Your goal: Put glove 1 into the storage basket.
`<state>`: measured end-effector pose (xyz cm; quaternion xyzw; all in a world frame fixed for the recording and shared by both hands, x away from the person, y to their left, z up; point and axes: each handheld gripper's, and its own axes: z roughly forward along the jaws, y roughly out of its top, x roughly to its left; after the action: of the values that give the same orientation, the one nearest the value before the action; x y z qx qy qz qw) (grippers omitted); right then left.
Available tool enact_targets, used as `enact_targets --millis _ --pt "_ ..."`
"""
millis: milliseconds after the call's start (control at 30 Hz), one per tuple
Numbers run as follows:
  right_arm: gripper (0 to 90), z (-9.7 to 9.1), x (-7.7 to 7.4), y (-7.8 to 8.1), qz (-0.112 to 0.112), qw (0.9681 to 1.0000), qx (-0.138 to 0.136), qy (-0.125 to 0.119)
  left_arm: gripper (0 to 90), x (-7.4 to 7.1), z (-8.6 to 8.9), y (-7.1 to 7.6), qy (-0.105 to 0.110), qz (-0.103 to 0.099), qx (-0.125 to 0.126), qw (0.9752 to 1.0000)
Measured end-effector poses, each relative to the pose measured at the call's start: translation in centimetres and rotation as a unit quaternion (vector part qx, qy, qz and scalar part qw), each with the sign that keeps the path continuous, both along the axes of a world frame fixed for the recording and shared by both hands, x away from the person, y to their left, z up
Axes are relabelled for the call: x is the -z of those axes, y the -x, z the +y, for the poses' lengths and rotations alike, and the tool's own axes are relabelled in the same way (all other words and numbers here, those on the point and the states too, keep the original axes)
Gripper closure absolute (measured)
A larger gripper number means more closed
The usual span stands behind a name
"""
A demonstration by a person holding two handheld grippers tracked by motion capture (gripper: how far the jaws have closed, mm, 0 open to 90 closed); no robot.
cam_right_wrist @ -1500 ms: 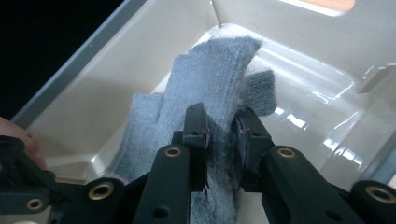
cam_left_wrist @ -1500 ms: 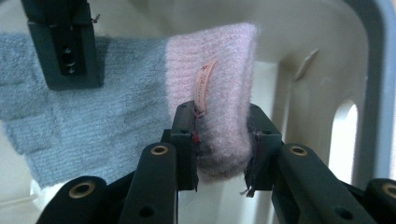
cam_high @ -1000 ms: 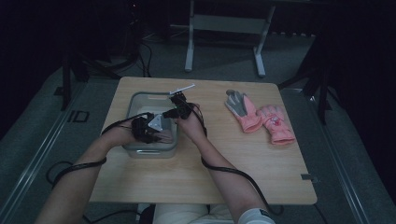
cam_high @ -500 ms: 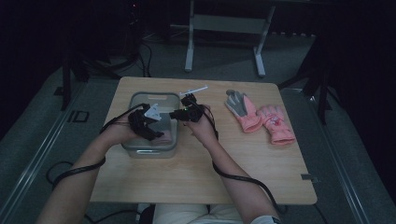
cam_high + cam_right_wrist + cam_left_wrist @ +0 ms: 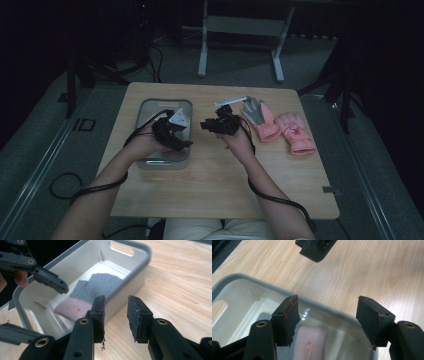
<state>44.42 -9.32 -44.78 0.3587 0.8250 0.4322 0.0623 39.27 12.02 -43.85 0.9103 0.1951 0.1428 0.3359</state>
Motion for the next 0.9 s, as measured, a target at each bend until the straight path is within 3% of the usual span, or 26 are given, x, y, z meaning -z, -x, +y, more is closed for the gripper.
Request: enact_targets --millis 67,267,433,500,567,633,733,900 --pt "67.1 -0.7 0.0 0.1 -0.004 1.0000 0.000 -0.003 35.6 -0.1 -0.5 0.2 0.007 0.004 0.000 1.0000" --pt "66.6 -4.9 0.4 0.8 -0.014 0.9999 0.008 0.006 35.5 0.5 -4.1 1.3 -0.006 0.017 0.034 0.9993" --pt "66.5 -7.7 0.8 1.1 -0.021 0.9996 0.013 0.017 34.4 1.2 -6.1 2.4 -0.015 0.017 0.045 0.9987" --pt "66.6 -8.8 1.0 1.1 -0.023 0.9995 0.016 0.018 31.7 1.5 -6.7 2.8 -0.006 0.017 0.047 0.9987" --pt "66.6 -9.8 1.1 1.2 -0.024 0.9993 0.019 0.020 26.1 1.9 -7.1 3.2 -0.012 0.015 0.048 0.9986" --pt "66.5 -10.8 1.3 1.1 -0.026 0.9991 0.022 0.025 14.3 2.4 -7.6 3.8 -0.013 0.024 0.064 0.9976" --pt "66.4 -12.3 1.9 0.8 -0.031 0.9984 0.033 0.033 7.7 3.4 -8.3 4.7 -0.001 0.047 0.073 0.9962" --pt "64.2 -14.7 2.8 -0.5 -0.033 0.9959 0.074 0.039 5.7 5.3 -9.3 6.5 -0.013 0.043 0.050 0.9977"
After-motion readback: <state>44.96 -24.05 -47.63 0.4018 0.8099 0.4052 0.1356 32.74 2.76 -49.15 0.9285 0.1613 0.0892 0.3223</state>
